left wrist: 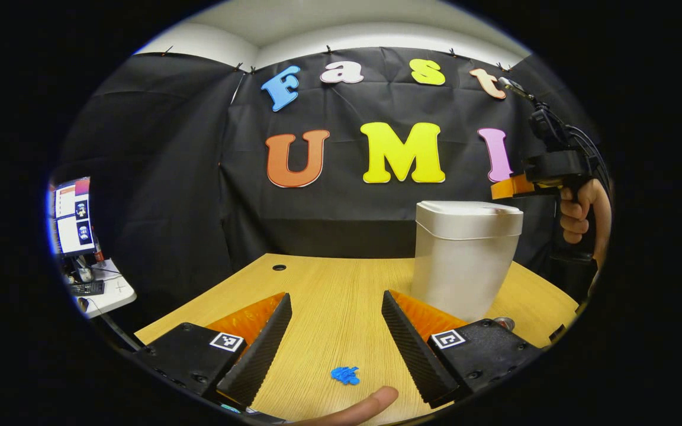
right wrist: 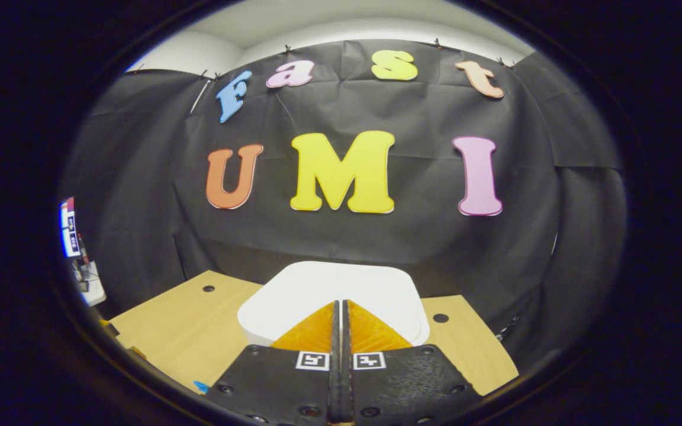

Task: Press the lid of the desktop garbage bin to open it, pick up the crumpled paper on the desktop and throw it into the bin, then pick up the pop can on the desktop and drop it into the bin, and finally close the garbage bin lid.

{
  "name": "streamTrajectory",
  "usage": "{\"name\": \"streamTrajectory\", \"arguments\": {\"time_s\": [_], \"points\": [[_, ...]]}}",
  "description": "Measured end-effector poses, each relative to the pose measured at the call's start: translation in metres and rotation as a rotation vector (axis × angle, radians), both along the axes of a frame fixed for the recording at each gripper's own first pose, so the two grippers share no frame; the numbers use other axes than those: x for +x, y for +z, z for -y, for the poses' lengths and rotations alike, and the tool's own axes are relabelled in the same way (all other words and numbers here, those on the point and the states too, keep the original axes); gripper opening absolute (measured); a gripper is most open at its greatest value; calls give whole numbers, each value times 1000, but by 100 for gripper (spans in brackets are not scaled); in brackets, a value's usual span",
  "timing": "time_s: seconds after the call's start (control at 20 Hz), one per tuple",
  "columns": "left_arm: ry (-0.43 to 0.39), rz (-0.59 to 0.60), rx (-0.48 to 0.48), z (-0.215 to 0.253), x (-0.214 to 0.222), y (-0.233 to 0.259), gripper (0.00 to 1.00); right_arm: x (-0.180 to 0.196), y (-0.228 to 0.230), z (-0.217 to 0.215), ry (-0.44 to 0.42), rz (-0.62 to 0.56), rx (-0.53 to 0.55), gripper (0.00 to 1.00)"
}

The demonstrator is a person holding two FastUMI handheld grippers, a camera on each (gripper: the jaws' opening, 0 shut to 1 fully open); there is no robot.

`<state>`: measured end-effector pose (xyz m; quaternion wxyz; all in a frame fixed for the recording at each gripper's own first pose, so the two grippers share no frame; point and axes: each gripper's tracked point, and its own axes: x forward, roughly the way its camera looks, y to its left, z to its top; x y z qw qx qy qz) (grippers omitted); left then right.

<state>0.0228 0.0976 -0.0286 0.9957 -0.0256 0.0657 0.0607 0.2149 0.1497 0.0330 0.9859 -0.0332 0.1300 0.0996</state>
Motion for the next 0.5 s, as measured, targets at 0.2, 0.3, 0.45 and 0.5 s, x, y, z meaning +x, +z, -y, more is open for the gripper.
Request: {"name": "streamTrajectory", "arguments": {"time_s": [0.2, 0.3, 0.45, 0.5], "points": [[-5, -5, 8, 1, 0, -2, 99, 6, -22, -2, -12, -69, 1, 0], [-10, -5, 7, 2, 1, -1, 99, 4, -30, -1, -15, -114, 42, 1], [-8, -3, 0, 1, 1, -1, 99, 3, -19, -2, -16, -61, 37, 1], [-7, -3, -1, 1, 0, -1, 99, 3, -14, 0, -23, -42, 34, 1]]}}
